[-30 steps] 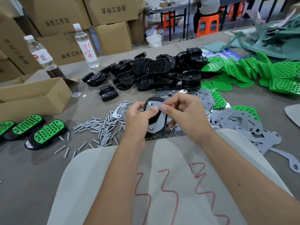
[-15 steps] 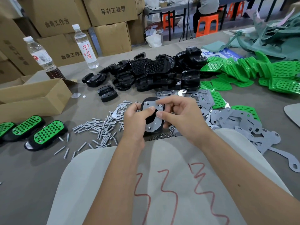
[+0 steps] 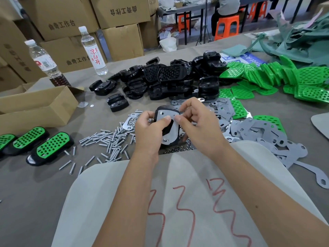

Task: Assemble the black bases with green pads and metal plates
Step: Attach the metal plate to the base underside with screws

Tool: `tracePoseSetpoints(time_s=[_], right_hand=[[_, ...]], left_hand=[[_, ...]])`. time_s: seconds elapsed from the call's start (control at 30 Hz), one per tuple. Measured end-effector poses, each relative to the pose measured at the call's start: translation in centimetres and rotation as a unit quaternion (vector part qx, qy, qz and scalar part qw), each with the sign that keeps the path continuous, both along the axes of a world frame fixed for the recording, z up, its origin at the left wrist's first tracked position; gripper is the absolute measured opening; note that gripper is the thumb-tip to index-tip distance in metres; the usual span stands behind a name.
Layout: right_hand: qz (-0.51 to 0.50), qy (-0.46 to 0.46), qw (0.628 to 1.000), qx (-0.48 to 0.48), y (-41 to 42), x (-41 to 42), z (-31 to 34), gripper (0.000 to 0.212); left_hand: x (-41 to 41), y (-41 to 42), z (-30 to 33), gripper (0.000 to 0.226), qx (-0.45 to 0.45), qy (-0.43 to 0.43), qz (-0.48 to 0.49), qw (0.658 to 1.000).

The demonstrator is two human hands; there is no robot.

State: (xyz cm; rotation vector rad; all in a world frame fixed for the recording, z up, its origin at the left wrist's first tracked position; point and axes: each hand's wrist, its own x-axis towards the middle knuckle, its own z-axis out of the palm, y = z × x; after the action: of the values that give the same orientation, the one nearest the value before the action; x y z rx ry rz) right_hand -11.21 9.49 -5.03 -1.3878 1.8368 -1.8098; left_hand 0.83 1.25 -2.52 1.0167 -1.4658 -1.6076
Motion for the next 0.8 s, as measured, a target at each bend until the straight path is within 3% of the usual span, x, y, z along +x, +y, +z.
tracePoseSetpoints(time_s=[0.1, 0.3, 0.63, 0.8], right_hand=[[-0.015, 0.156, 0.986, 0.061, 0.0, -0.1, 0.1, 0.009], [-0.015, 0.283, 0.951, 0.124, 0.2, -0.1, 0.6, 0.017], [-0.081, 0.341, 0.929, 0.119, 0.3, 1.1, 1.2, 0.021], [-0.105, 0.317, 0.932, 0.143, 0.0, 1.3, 0.8, 0.028]], left_hand=[[0.2, 0.2, 0.5, 0.017, -0.055, -0.040, -0.001, 0.998], [0.7, 0.5, 1.8, 0.037, -0.101, -0.093, -0.009, 0.990], [0.6, 1.1, 2.2, 0.041, -0.088, -0.088, -0.001, 0.992], [0.3, 1.0, 1.9, 0.035, -0.094, -0.094, 0.014, 0.991]])
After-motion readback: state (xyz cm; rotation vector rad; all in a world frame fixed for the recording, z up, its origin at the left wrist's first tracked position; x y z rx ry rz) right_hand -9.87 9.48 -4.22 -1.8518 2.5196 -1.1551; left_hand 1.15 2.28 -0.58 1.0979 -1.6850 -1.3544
